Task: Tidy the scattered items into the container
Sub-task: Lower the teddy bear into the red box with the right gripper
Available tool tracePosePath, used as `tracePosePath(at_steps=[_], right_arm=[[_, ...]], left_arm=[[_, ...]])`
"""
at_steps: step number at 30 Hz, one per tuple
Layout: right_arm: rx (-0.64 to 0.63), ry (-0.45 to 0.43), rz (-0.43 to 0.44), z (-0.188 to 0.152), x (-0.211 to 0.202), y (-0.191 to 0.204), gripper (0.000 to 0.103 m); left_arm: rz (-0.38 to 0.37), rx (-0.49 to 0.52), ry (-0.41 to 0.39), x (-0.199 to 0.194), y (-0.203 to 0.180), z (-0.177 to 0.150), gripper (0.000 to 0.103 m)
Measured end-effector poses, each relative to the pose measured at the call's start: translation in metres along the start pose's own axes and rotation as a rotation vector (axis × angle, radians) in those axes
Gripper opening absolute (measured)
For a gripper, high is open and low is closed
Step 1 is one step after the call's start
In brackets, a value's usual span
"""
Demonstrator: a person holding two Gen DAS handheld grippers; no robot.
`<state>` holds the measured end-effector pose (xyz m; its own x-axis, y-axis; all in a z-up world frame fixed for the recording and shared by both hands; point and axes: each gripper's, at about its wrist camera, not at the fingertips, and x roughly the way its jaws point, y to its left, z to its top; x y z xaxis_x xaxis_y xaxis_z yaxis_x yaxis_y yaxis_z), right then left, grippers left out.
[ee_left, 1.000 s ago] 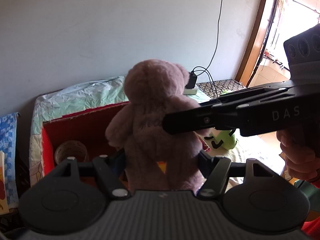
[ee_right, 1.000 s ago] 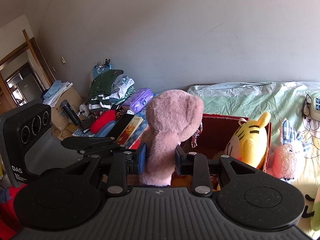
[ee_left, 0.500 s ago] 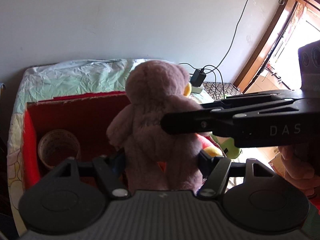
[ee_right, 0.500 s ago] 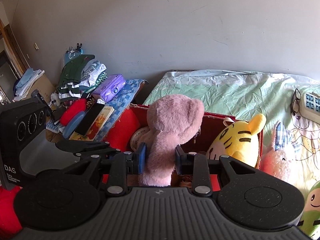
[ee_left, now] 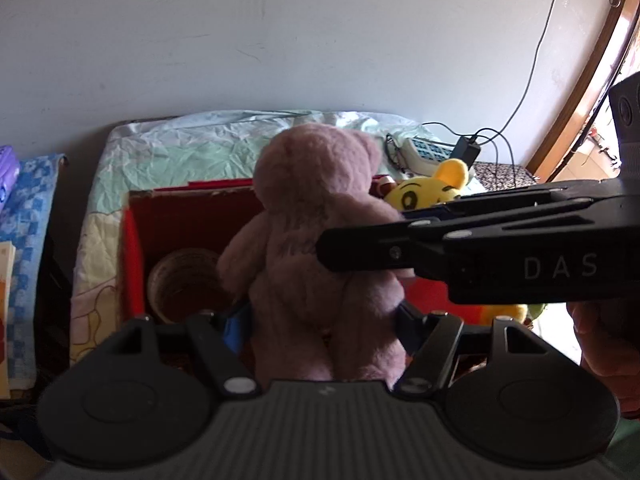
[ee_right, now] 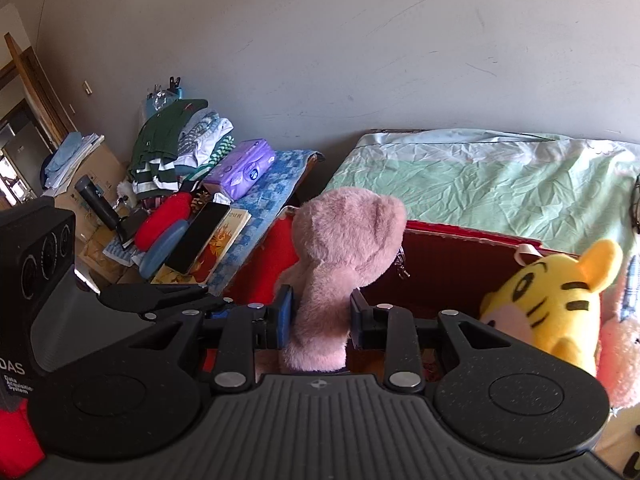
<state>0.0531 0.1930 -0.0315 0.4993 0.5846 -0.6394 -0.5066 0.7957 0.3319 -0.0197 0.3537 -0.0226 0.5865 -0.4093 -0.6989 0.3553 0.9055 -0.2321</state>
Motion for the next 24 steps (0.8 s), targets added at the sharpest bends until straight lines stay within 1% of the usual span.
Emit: tracePosePath(at_steps=[2,4,5,7,11,13,15,17,18,19,20,21,23,24], right_arm=[[-0.016,0.017,0.018,-0.001,0.012,0.002,0.031],[-0.027,0.047,0.028,-0.002,0.025,0.002,0.029],[-0.034,0.068,0.03,-0.003,0.032,0.002,0.023],[-0.049,0.1,0.024,-0.005,0.045,0.002,0.022],[-0.052,0.115,0.04,-0.005,0.054,-0.001,0.022],[-0.043,0.12,0.054,-0.004,0.055,-0.005,0.022],[-0.024,0.13,0.062,-0.003,0.055,-0.008,0.022],[0.004,0.151,0.064,-0.001,0.056,-0.012,0.025],[0.022,0.159,0.057,0.001,0.056,-0.014,0.029],[0.041,0.163,0.049,0.003,0.057,-0.017,0.032],[0.059,0.168,0.053,0.005,0.057,-0.02,0.038],[0.076,0.175,0.065,0.007,0.059,-0.022,0.041],[0.102,0.201,0.064,0.012,0.065,-0.025,0.041],[0.106,0.217,0.057,0.014,0.068,-0.025,0.043]], left_arm=[[0.055,0.003,0.022,0.004,0.004,-0.001,0.07],[0.086,0.001,0.037,0.009,0.01,-0.004,0.07],[0.089,0.0,0.04,0.01,0.012,-0.005,0.067],[0.091,0.009,0.036,0.009,0.012,-0.007,0.058],[0.135,0.044,0.033,0.012,0.009,-0.012,0.06],[0.131,0.037,0.042,0.015,0.012,-0.015,0.06],[0.119,0.034,0.034,0.013,0.014,-0.017,0.059],[0.099,0.031,0.032,0.012,0.015,-0.016,0.059],[0.098,0.033,0.033,0.012,0.015,-0.016,0.06],[0.103,0.036,0.035,0.013,0.015,-0.016,0.064],[0.112,0.043,0.038,0.014,0.014,-0.017,0.064],[0.119,0.054,0.037,0.015,0.013,-0.018,0.064],[0.127,0.068,0.04,0.016,0.01,-0.018,0.063],[0.129,0.072,0.041,0.017,0.01,-0.018,0.063]])
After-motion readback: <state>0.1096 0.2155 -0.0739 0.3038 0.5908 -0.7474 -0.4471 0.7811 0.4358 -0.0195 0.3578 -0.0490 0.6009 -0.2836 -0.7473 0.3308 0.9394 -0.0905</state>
